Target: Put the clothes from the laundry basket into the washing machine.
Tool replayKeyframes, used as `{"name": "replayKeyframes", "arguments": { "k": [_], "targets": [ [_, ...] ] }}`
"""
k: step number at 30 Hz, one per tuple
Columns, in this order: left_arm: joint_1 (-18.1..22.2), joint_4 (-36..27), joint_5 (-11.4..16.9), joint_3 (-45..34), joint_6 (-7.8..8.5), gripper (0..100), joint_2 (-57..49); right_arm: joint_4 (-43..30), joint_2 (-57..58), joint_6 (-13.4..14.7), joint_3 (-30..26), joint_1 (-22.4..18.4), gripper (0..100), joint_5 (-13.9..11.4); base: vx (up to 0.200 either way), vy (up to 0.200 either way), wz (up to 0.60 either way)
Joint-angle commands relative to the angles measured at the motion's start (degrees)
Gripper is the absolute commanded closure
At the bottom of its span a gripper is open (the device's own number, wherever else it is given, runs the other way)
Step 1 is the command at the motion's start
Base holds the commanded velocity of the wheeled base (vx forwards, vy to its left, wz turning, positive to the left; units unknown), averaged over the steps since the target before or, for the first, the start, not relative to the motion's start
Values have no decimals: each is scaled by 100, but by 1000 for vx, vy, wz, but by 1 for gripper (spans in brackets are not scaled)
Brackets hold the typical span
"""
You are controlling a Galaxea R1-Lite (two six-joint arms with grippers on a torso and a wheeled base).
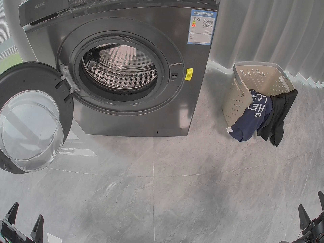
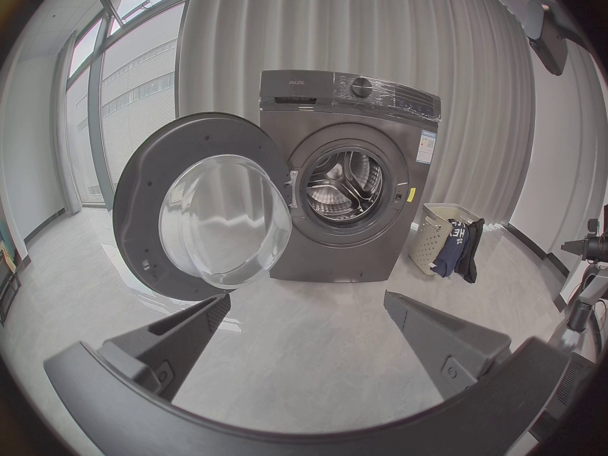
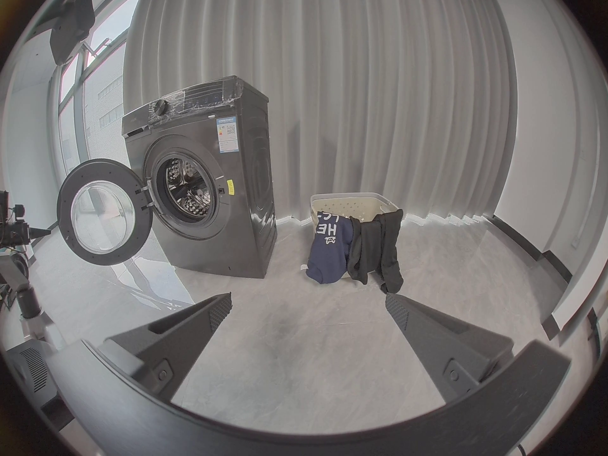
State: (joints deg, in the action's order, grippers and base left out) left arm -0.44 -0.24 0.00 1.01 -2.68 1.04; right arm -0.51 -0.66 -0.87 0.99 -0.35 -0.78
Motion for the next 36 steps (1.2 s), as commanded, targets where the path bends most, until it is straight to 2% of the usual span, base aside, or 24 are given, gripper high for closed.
{"name": "replayKeyframes", "arguments": {
  "k": [1, 20, 26, 36],
  "targets": [
    [0, -2, 0, -92, -4, 0, -95, -2, -13, -1, -90, 0, 0, -1, 0, -200, 0],
    [0, -2, 0, -92, -4, 0, -95, -2, -13, 7, -99, 0, 0, -1, 0, -200, 0],
    [0, -2, 0, -92, -4, 0, -95, 7, -13, 7, -99, 0, 0, -1, 0, 0, 0],
    [0, -2, 0, -92, -13, 0, -95, -2, -13, 7, -99, 0, 0, -1, 200, 0, 0]
  ]
}}
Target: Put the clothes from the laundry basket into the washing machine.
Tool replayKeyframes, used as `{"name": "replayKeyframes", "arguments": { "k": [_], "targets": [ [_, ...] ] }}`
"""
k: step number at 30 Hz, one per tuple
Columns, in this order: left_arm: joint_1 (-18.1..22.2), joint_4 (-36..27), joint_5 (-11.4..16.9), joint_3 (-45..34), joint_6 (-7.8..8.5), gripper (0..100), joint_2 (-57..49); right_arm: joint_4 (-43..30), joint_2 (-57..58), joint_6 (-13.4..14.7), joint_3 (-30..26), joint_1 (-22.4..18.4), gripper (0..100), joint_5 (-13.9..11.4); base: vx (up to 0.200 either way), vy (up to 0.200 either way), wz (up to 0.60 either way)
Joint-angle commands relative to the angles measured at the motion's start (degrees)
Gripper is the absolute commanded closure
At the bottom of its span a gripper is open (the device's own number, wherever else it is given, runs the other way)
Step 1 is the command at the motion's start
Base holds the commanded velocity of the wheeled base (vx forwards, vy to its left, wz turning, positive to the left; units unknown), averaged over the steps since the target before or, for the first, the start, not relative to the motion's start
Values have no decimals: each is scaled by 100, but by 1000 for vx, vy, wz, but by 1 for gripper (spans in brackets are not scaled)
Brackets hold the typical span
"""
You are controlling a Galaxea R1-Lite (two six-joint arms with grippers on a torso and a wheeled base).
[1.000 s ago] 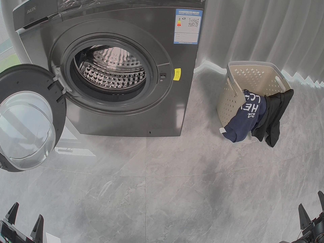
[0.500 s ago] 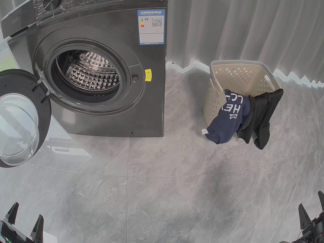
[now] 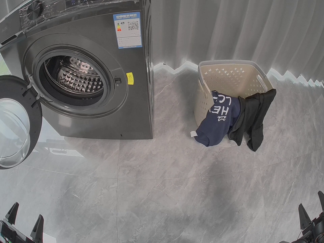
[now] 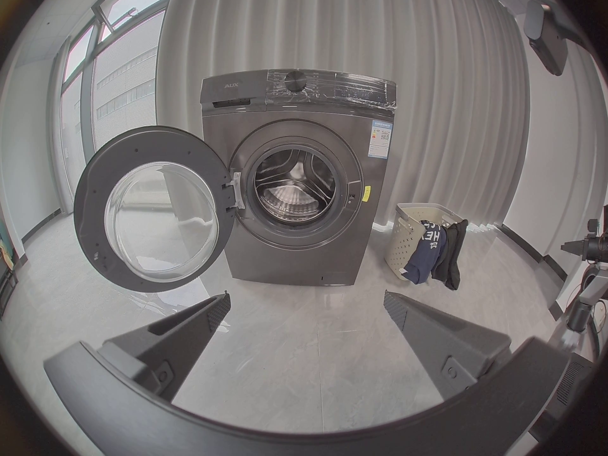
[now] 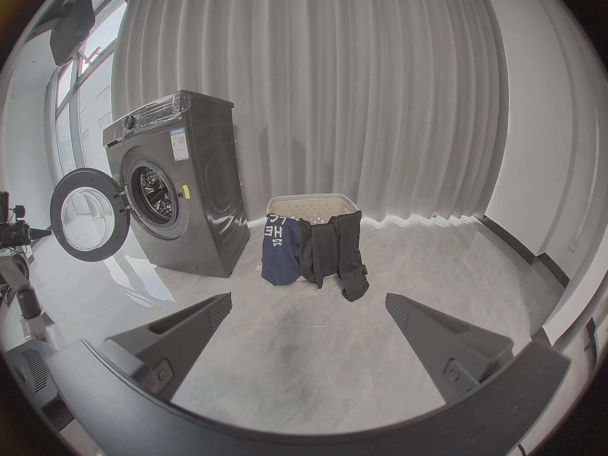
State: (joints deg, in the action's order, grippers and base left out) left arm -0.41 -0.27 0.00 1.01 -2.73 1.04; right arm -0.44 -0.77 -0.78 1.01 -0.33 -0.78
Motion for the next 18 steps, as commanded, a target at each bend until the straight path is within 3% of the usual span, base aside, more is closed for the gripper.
{"name": "replayKeyframes", "arguments": {
  "k": [1, 8, 14, 18],
  "targets": [
    [-2, 0, 0, -92, -8, 0, -95, -9, -2, -1, -101, -2, 0, -1, 200, 0, 0],
    [-2, 0, 0, -92, -8, 0, -95, 0, -2, -1, -101, -2, 0, -1, 200, 0, 0],
    [-2, 0, 0, -92, 1, 0, -95, 0, -2, -1, -101, -2, 0, -1, 0, 0, 0],
    [-2, 0, 0, -92, 1, 0, -95, 0, -2, -1, -101, -2, 0, -1, 0, -200, 0]
  ]
}}
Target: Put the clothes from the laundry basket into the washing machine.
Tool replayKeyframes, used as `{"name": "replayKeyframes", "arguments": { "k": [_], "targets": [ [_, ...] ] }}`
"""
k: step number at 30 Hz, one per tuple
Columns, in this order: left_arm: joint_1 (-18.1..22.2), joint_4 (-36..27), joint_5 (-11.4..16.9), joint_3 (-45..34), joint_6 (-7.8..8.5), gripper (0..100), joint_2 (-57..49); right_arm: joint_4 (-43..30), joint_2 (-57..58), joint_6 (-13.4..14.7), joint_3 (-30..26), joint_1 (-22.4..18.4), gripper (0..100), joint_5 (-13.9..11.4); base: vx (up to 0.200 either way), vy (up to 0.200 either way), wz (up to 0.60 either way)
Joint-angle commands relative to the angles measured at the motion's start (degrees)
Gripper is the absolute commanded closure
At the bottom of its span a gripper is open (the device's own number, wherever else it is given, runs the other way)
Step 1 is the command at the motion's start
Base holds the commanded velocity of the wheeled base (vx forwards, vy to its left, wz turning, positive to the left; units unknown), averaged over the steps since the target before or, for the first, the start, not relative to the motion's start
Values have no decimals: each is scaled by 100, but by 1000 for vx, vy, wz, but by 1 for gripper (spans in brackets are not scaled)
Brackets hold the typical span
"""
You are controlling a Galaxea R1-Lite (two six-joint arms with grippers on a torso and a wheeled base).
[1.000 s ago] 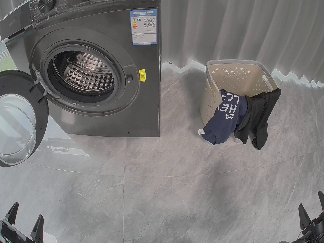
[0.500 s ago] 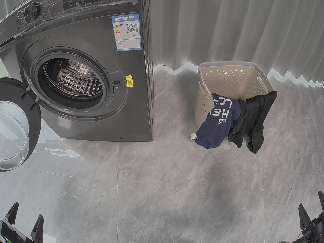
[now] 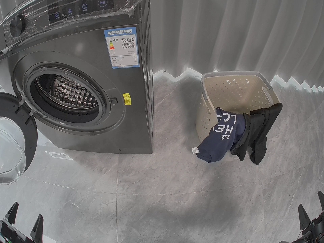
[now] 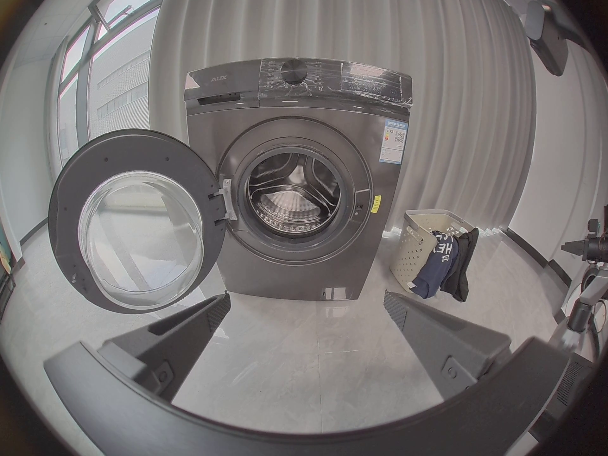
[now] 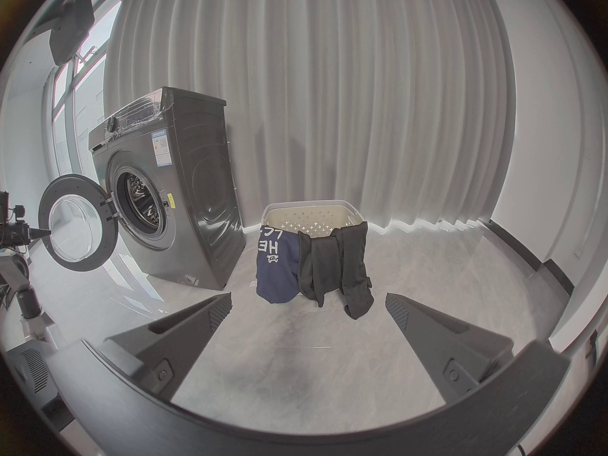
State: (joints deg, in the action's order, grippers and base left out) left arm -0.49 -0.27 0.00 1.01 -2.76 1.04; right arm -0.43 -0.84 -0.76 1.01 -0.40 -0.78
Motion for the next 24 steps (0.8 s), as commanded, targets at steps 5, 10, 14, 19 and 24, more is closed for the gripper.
{"name": "replayKeyframes", "arguments": {
  "k": [5, 10, 14, 19, 24],
  "targets": [
    [5, 0, 0, -92, -6, 0, -95, -1, 5, -4, -101, 5, 0, -1, 0, -200, 0],
    [5, 0, 0, -92, -6, 0, -95, -1, 5, -4, -101, 5, 0, -1, 0, -200, 0],
    [5, 0, 0, -92, -6, 0, -95, -1, 5, -4, -101, 5, 0, -1, 0, -200, 0],
    [5, 0, 0, -92, -6, 0, -95, -1, 5, -4, -101, 5, 0, -1, 0, -200, 0],
    [5, 0, 0, -92, -6, 0, -95, -1, 5, 5, -101, 5, 0, -1, 0, -200, 0]
  ]
}}
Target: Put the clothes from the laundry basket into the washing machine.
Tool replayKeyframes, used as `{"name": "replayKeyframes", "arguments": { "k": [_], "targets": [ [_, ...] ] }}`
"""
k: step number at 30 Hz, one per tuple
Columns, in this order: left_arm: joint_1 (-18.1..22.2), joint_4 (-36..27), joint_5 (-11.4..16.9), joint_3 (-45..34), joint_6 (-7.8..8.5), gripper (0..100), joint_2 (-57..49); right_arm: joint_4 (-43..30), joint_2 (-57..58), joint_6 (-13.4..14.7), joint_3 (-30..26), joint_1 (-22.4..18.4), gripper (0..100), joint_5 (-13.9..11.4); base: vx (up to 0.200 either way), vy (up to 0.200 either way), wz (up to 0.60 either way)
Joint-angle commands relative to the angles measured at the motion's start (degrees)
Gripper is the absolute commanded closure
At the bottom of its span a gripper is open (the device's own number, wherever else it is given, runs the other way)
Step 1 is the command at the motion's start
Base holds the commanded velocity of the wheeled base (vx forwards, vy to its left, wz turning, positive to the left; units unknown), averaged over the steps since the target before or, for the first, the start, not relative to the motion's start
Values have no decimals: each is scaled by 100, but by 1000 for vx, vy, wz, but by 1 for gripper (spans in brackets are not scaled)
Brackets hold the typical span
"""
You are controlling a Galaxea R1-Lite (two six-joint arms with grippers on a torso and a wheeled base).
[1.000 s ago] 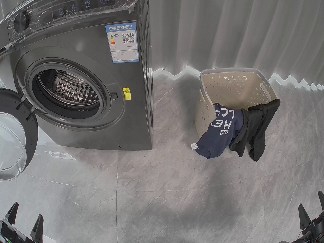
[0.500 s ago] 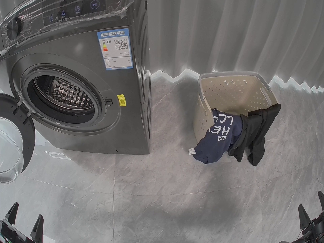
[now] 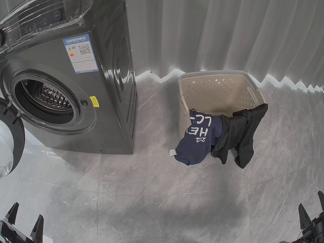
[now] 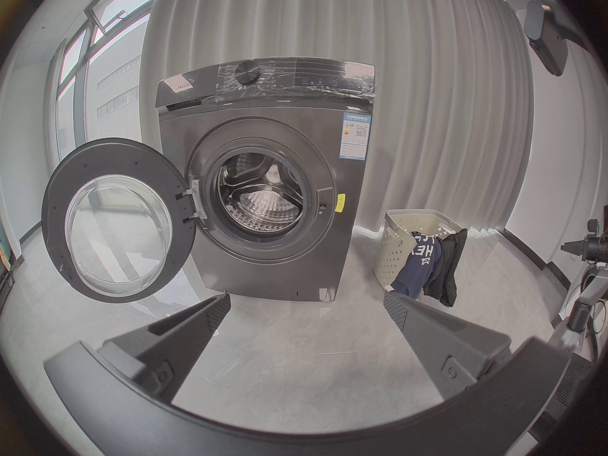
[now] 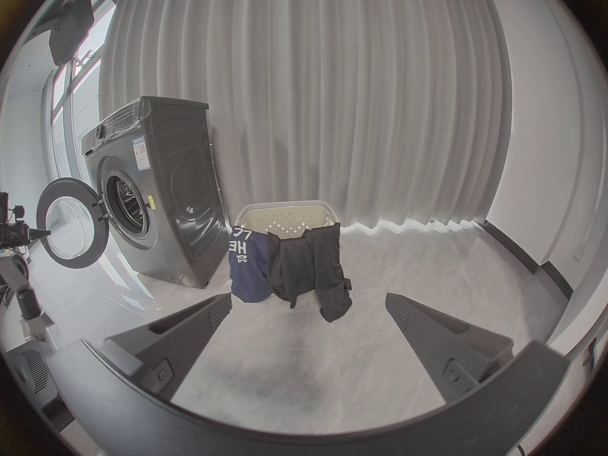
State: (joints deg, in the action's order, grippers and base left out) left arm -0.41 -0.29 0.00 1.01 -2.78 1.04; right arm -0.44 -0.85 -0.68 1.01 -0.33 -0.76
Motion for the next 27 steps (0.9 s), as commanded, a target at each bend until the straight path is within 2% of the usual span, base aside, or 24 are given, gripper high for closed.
{"name": "replayKeyframes", "arguments": {
  "k": [1, 17, 27],
  "targets": [
    [-2, 3, 0, -92, -3, 0, -95, 0, 6, -2, -101, -2, 0, -4, 0, -200, 0],
    [-2, 3, 0, -92, -3, 0, -95, 0, 6, -11, -101, -2, 0, -4, 0, -200, 0],
    [-2, 3, 0, -92, -3, 0, -95, 0, 6, -11, -101, -2, 0, -4, 20, 0, 0]
  ]
}}
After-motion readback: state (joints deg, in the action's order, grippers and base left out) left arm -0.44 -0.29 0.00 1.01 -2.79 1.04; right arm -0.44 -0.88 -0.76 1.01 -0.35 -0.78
